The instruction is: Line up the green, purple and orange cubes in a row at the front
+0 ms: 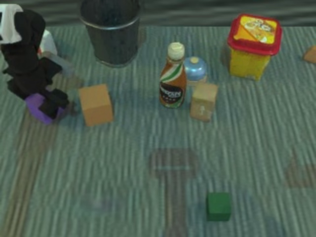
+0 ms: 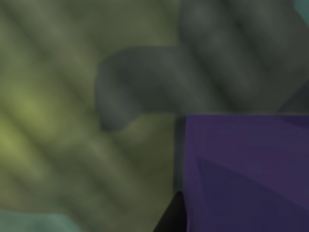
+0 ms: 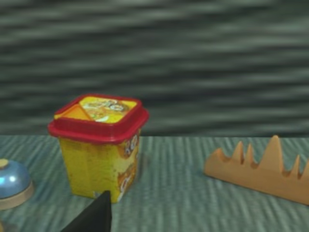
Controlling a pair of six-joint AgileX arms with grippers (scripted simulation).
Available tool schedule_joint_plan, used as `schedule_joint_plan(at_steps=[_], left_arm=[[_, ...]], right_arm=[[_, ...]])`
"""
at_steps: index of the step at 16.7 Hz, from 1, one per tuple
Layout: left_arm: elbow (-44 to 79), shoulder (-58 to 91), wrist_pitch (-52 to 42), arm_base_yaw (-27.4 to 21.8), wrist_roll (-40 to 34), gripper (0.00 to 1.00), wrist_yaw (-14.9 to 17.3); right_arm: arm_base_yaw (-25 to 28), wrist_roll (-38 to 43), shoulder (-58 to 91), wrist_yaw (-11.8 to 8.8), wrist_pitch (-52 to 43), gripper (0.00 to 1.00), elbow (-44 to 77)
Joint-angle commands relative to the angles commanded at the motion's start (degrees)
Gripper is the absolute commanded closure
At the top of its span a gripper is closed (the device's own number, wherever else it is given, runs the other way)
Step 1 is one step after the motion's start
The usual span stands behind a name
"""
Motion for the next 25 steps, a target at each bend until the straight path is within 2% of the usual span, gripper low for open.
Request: schedule_joint_plan(at_steps=[8, 15, 20, 22, 25], left_arm=[[0.26, -1.3, -0.81, 0.04, -0.24, 1.0, 0.47], [8.14, -5.21, -12.9, 1.1, -0.37, 1.0, 0.42], [8.48, -5.46, -13.37, 0.78, -0.35, 1.0, 0.4], [8.1, -5.78, -13.25, -0.54, -2.21, 1.0, 0.36], [6.51, -7.01, -12.84, -5.19, -9.45, 1.0, 0.19]], right_arm=[[0.0, 0.0, 0.0, 0.0, 0.0, 0.0, 0.0], [0.0, 0.0, 0.0, 0.0, 0.0, 0.0, 0.0], [0.0, 0.0, 0.0, 0.0, 0.0, 0.0, 0.0], [0.0, 0.0, 0.0, 0.0, 0.0, 0.0, 0.0], [0.0, 0.0, 0.0, 0.0, 0.0, 0.0, 0.0]])
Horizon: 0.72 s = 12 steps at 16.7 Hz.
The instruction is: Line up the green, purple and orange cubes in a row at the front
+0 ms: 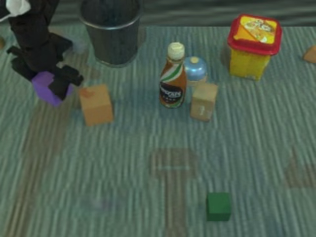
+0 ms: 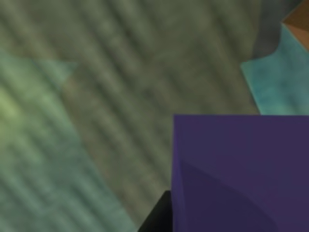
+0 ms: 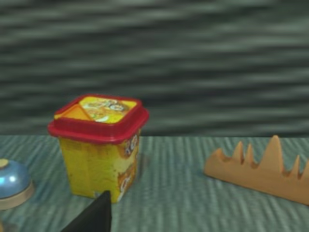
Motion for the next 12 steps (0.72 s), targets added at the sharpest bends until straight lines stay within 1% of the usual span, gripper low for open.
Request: schedule_joint_plan(at_steps=[2, 4, 12], left_arm=[[-1.85, -1.31, 0.4, -4.43, -7.3, 1.0, -0.16], [-4.34, -2.92, 0.84, -9.71, -16.4, 1.0, -0.31], [-17.09, -11.29, 3.21, -33.93, -60.06, 1.0, -0.59]], right_arm=[[0.0, 0.0, 0.0, 0.0, 0.0, 0.0, 0.0], [0.0, 0.0, 0.0, 0.0, 0.0, 0.0, 0.0], [0.0, 0.0, 0.0, 0.0, 0.0, 0.0, 0.0]])
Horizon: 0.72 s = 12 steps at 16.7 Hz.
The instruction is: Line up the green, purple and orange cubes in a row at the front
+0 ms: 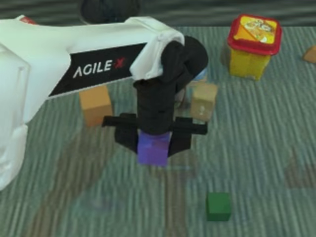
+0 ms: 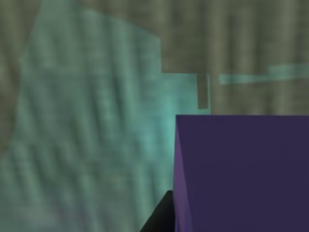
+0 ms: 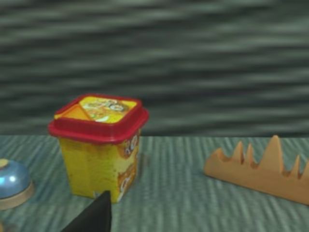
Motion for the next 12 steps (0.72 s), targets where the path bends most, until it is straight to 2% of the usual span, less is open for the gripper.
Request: schedule_joint_plan(at_steps=[3, 5, 8, 12], left_arm=[[-4.02, -3.41, 1.31, -7.45, -12.19, 1.0, -0.27], [-5.97, -5.3, 2.13, -10.98, -17.38, 1.0, -0.52], [-7.22, -6.63, 2.73, -13.28, -20.51, 1.0, -0.76], [-7.06, -6.39, 2.63, -13.05, -20.35, 1.0, -0.71]], right_arm=[[0.0, 0.0, 0.0, 0.0, 0.0, 0.0, 0.0], [0.0, 0.0, 0.0, 0.0, 0.0, 0.0, 0.0], [0.0, 0.0, 0.0, 0.0, 0.0, 0.0, 0.0], [0.0, 0.0, 0.0, 0.0, 0.0, 0.0, 0.0]])
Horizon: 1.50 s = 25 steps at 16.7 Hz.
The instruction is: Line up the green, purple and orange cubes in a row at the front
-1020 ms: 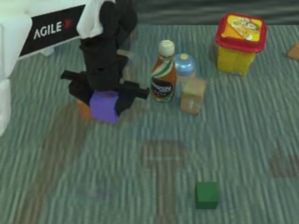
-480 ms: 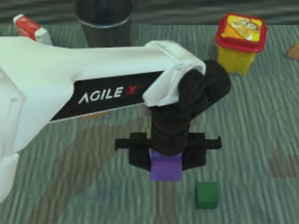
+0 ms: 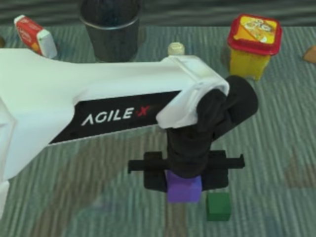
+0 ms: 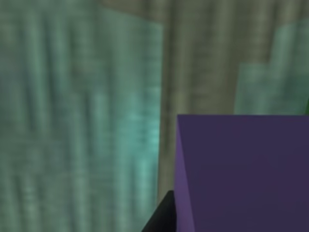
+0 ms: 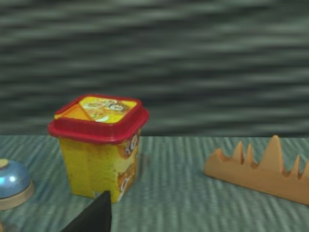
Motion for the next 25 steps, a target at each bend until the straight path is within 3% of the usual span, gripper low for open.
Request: schedule_joint_plan(at_steps=[9, 13, 25], left_arm=[[-7.81, 5.28, 13.43, 0.3, 0.4, 1.0, 0.02], [-8.25, 5.62, 14.07, 0.28, 0.43, 1.0, 0.0], [-8.25, 5.62, 14.07, 0.28, 0.43, 0.1, 0.0]], right_arm=[[0.0, 0.0, 0.0, 0.0, 0.0, 0.0, 0.0], [0.0, 0.0, 0.0, 0.0, 0.0, 0.0, 0.0], [0.0, 0.0, 0.0, 0.0, 0.0, 0.0, 0.0]])
